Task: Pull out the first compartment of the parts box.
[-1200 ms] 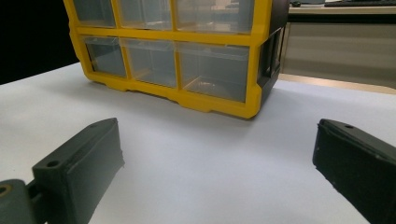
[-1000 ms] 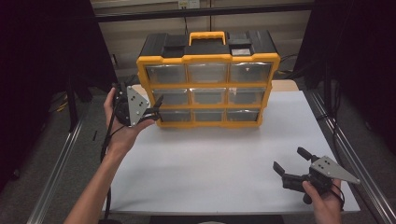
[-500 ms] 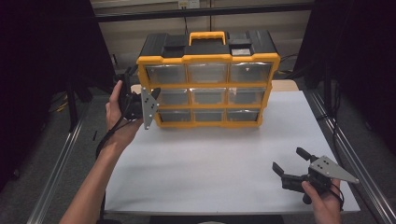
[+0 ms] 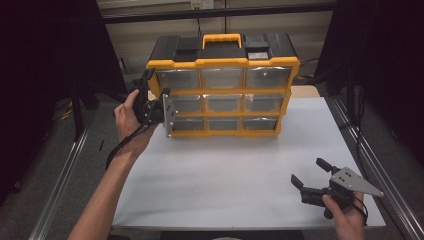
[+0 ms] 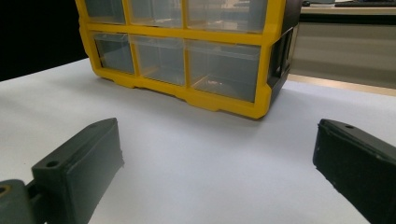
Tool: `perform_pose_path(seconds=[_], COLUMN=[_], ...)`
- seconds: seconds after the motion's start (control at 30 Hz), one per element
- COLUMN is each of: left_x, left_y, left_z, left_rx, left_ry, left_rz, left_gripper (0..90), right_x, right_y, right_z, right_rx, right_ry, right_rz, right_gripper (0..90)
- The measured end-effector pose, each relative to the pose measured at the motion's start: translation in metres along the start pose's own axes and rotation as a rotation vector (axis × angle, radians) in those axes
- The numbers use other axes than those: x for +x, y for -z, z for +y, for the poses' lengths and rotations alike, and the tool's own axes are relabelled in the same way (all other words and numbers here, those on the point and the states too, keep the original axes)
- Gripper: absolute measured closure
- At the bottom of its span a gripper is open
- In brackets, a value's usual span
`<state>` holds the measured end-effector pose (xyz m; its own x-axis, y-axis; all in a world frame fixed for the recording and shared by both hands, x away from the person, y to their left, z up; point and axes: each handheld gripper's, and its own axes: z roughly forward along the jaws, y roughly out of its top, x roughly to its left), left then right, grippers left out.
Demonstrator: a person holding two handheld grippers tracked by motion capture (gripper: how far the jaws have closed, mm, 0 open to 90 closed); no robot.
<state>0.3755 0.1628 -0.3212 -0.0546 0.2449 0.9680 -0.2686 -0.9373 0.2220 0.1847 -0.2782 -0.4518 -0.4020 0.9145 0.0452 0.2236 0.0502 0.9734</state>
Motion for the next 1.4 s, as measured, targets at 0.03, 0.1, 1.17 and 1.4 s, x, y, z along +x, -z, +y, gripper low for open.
perform_pose_path(seconds=[0.03,0.1,1.17,1.4], left_x=[-0.001,-0.002,-0.009,-0.007], left_y=[-0.002,-0.003,-0.020,-0.021], left_z=[0.000,0.001,0.005,0.009], left_rx=[-0.005,0.003,0.031,0.028], left_ry=[-0.020,-0.038,-0.222,-0.252], left_rz=[0.004,-0.002,0.031,0.016], left_gripper=[24.5,30.2,73.9,77.6], right_x=[0.000,0.000,-0.001,-0.001], right_y=[0.000,0.000,-0.001,-0.001], right_z=[0.000,0.000,-0.001,-0.001], right_rx=[-0.002,-0.001,0.007,0.009], right_ry=[-0.001,-0.001,0.001,0.001], right_rz=[-0.002,-0.002,0.018,0.022], right_gripper=[0.8,0.8,0.5,0.5])
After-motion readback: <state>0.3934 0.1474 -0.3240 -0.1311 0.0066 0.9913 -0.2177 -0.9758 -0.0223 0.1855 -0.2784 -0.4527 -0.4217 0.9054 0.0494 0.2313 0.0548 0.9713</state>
